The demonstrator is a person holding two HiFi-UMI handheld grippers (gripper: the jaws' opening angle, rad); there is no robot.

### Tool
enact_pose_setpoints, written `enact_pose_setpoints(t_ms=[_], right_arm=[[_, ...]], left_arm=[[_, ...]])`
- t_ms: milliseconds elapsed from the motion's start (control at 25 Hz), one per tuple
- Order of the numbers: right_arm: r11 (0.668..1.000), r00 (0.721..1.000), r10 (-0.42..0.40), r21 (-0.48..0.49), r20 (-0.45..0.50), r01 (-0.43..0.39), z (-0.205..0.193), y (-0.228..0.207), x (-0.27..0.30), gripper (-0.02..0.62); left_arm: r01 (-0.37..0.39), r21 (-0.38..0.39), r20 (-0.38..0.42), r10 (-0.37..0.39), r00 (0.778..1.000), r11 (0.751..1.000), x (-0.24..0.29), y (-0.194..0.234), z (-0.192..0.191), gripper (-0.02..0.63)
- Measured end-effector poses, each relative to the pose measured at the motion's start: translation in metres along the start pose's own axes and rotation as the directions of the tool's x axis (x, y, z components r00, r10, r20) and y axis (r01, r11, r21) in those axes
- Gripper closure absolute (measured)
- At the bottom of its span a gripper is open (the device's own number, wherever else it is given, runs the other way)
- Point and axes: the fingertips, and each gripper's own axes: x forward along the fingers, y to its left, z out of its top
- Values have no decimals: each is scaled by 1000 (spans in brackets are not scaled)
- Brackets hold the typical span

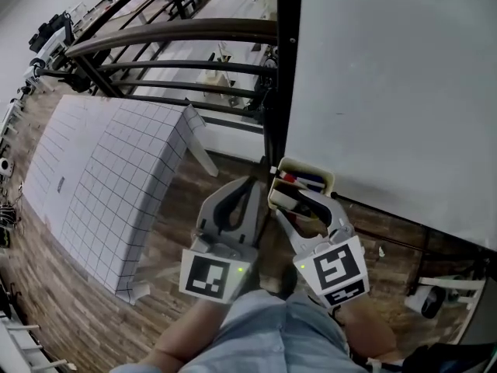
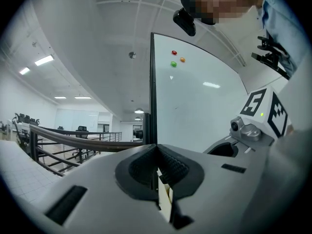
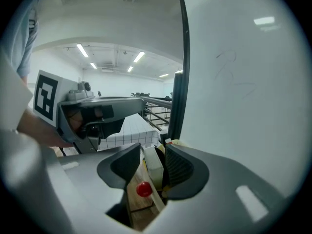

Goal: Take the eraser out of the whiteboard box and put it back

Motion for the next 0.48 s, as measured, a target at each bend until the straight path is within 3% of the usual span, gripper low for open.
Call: enact_pose_setpoints(t_ms=[200,360,480], right_arm=[[998,993,4,57,120,-11,14,-7,-31,457],[997,966,-5,81,257,-16,33,-15,-55,574],[996,951,-28,90,308,0,40,-19,-70,594]], left_arm=[[-23,16,29,23,999,1000,-12,-18,13,607],[-41,24,42,40,998,999,-20,-35,20,607],[-54,39,51,52,997,998,-27,-45,25,607]])
